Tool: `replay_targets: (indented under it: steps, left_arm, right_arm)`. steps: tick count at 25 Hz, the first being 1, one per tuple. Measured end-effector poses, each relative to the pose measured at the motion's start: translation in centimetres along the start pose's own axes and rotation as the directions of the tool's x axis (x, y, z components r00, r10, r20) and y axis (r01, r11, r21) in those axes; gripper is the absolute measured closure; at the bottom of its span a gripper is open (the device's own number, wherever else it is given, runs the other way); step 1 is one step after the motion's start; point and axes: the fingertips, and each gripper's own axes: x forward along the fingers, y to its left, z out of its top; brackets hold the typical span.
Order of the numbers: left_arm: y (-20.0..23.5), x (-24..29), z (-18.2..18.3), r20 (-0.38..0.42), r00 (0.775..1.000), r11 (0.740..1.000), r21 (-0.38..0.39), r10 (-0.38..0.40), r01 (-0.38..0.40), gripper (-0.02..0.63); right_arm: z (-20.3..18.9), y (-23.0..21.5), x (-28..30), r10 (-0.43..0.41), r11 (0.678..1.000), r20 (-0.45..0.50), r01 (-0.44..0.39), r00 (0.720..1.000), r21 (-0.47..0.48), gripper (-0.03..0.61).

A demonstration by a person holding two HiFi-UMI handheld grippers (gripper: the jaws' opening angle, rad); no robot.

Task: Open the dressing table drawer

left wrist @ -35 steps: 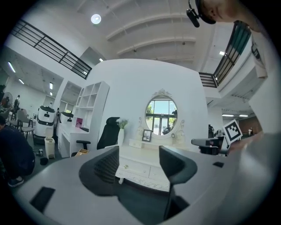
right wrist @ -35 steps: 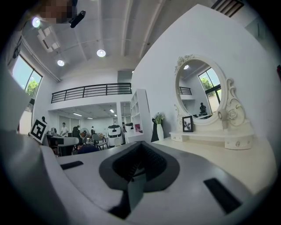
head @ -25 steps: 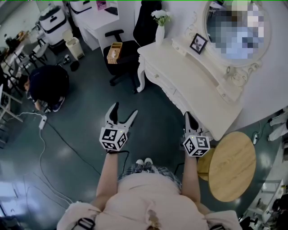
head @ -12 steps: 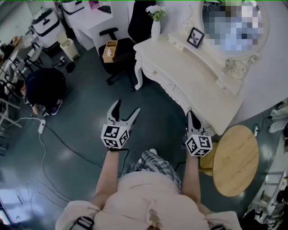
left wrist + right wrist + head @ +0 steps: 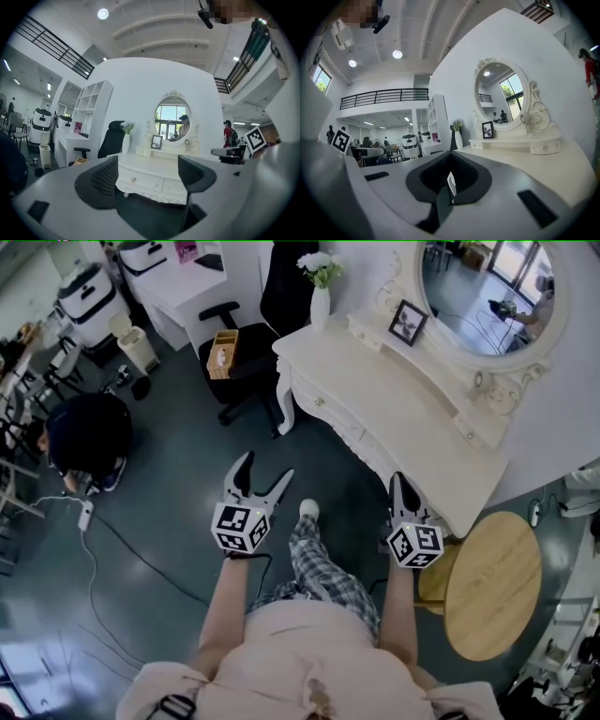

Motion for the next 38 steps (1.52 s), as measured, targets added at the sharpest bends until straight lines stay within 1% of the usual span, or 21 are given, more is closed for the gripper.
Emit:
replay_targets:
  steps: [3,7,12,18,22,25,28,31,38]
  left_arm:
    - [1.2,2.7,0.0,0.002,1.000,1.000,0.001,-0.005,0.005,0.232]
    - [3.5,7.3,0.1,-0.001,1.000,1.000,0.008,-0.010,0.010,0.232]
    - [6.5,14.4,1.3,-0.020,1.000,1.000,0.002,-0.006,0.006,0.232]
    - [8.7,23.7,2.8,-0.035,0.999,0.999,0.015,-0.033,0.034,0.232]
    - [8.8,31.4,2.9,-0.066,0.994,0.995,0.036,-0.088,0.091,0.232]
    - [8.7,36.7,3.6,-0.079,0.989,0.990,0.042,-0.128,0.131,0.232]
    - [7.6,41.2,4.1,-0.085,0.981,0.982,0.050,-0.177,0.181,0.232]
    - [7.0,44.5,4.1,-0.096,0.972,0.974,0.050,-0.216,0.221,0.232]
    - [7.0,49.9,3.8,-0.130,0.954,0.960,0.039,-0.272,0.279,0.232]
  right_arm:
    - [-0.1,-1.2,2.9,-0.003,1.000,0.002,0.003,1.000,0.000,0.563]
    - [-0.1,-3.2,8.3,-0.006,1.000,0.002,0.006,1.000,0.003,0.563]
    - [1.9,-6.2,15.3,-0.009,1.000,0.000,0.009,1.000,0.009,0.563]
    - [3.8,-10.4,22.8,-0.034,0.999,0.001,0.034,0.999,0.027,0.563]
    - [4.3,-13.7,27.6,-0.059,0.997,-0.002,0.059,0.998,0.044,0.563]
    - [4.8,-15.0,30.9,-0.053,0.998,-0.014,0.053,0.999,0.040,0.563]
    - [5.3,-16.8,33.1,-0.065,0.997,-0.017,0.065,0.998,0.041,0.563]
    - [5.5,-18.4,34.6,-0.086,0.995,-0.015,0.087,0.996,0.047,0.563]
    - [6.0,-20.7,36.4,-0.160,0.985,-0.009,0.160,0.987,0.064,0.563]
